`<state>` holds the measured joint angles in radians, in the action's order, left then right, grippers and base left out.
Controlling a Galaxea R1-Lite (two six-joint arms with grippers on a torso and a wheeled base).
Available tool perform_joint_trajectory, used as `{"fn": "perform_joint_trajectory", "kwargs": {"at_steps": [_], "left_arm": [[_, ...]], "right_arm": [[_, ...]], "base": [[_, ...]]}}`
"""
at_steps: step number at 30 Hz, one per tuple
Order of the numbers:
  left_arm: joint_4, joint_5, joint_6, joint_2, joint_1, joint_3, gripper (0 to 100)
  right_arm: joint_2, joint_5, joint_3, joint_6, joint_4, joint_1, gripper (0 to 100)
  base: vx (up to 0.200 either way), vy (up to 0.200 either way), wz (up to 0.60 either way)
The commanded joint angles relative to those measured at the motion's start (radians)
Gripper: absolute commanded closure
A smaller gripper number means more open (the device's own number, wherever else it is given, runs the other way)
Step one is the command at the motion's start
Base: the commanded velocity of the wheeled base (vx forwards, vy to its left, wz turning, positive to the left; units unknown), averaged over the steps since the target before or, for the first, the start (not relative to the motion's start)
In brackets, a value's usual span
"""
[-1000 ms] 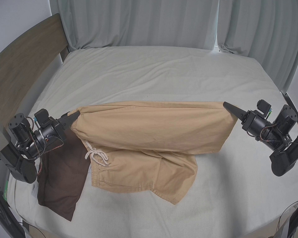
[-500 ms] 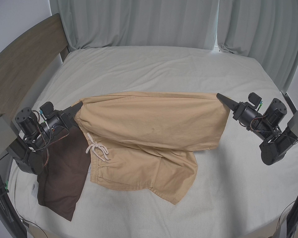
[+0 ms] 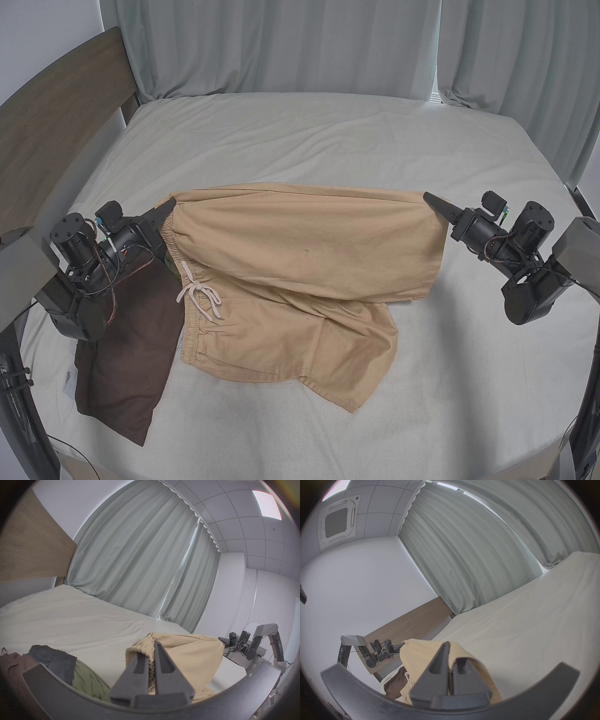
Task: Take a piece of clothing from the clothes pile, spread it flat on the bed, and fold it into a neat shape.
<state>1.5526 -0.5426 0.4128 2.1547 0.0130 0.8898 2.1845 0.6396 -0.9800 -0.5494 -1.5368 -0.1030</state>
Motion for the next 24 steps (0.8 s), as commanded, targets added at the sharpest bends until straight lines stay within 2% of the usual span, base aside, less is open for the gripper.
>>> {"fn": "perform_joint_trajectory", "kwargs": {"at_steps": [1, 10, 12, 16, 24], "left_arm": [[0.001, 0.015, 0.026, 0.056, -0.004, 0.051, 100], [0.001, 0.023, 0.046, 0.134, -0.004, 0.104, 100], [0.001, 0.032, 0.047, 0.155, -0.004, 0.129, 100], [0.001, 0.093, 0.080, 0.198, -0.008, 0.196, 100], [0.001, 0.104, 0.104, 0.249, -0.008, 0.259, 100]], "right_arm": [[0.081, -0.024, -0.074, -0.007, 0.001, -0.003, 100], [0.152, -0.043, -0.189, -0.014, 0.050, -0.004, 100], [0.170, -0.044, -0.221, -0.015, 0.057, -0.003, 100], [0.227, -0.092, -0.324, -0.049, 0.057, -0.014, 100], [0.301, -0.093, -0.439, -0.055, 0.107, -0.011, 100]], "base": [[0.000, 0.000, 0.00], [0.000, 0.000, 0.00], [0.000, 0.000, 0.00], [0.000, 0.000, 0.00], [0.000, 0.000, 0.00]]}}
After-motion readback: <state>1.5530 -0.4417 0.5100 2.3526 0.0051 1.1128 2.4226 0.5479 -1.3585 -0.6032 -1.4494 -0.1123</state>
